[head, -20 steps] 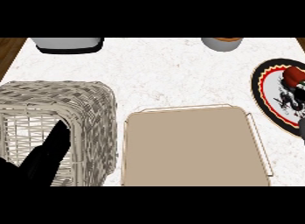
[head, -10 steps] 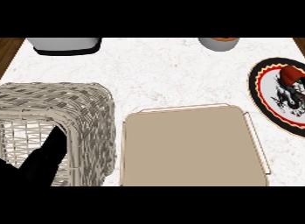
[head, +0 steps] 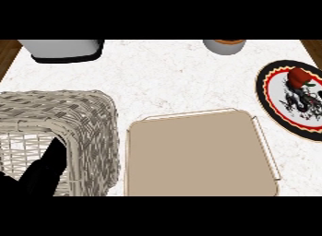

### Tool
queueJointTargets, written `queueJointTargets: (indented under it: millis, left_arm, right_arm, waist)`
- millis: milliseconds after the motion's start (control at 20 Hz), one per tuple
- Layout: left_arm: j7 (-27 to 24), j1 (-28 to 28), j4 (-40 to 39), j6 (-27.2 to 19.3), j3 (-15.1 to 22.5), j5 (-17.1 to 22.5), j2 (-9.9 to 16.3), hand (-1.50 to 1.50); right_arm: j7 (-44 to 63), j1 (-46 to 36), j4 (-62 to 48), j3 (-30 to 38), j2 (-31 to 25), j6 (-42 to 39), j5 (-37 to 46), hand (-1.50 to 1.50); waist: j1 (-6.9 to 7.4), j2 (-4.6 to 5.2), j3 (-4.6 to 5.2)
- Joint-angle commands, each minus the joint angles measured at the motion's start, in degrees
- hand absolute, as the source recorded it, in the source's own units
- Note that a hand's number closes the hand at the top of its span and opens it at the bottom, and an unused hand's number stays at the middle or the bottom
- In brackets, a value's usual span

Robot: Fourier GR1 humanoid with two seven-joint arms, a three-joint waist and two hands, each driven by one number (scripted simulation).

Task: Pick the bell pepper from the tray and place it in the plate

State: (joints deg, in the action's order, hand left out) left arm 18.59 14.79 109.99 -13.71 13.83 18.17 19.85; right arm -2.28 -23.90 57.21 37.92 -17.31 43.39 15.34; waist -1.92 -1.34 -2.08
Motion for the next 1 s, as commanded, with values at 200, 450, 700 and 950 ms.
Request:
queueJointTargets:
  millis: [200,450,700,950]
  left_arm:
    - [-2.3,-4.6,-12.7,-0.8,0.0,-2.1,-1.9,0.00]
    - [-2.3,-4.8,-12.2,-0.6,0.6,-1.3,-1.8,0.00]
    - [-3.9,-3.9,-12.7,-0.1,0.2,-1.2,-0.7,0.00]
    - [-4.5,-4.7,-13.9,-0.6,1.8,-1.1,-2.2,0.00]
  right_arm:
    - [-8.7,11.7,8.4,-0.9,5.4,-12.4,-8.1,-1.50]
    - [-10.4,18.8,12.6,-3.5,9.5,-12.7,-6.4,-1.50]
    - [-6.6,24.7,18.7,-6.5,12.0,-11.9,-3.2,-1.50]
    - [-6.8,29.4,24.7,-8.8,16.8,-10.5,-2.0,-1.50]
  waist:
    - [-1.85,1.39,2.16]
    - [-1.10,1.49,2.19]
    - [-0.79,1.44,2.30]
    - [-0.98,1.54,2.30]
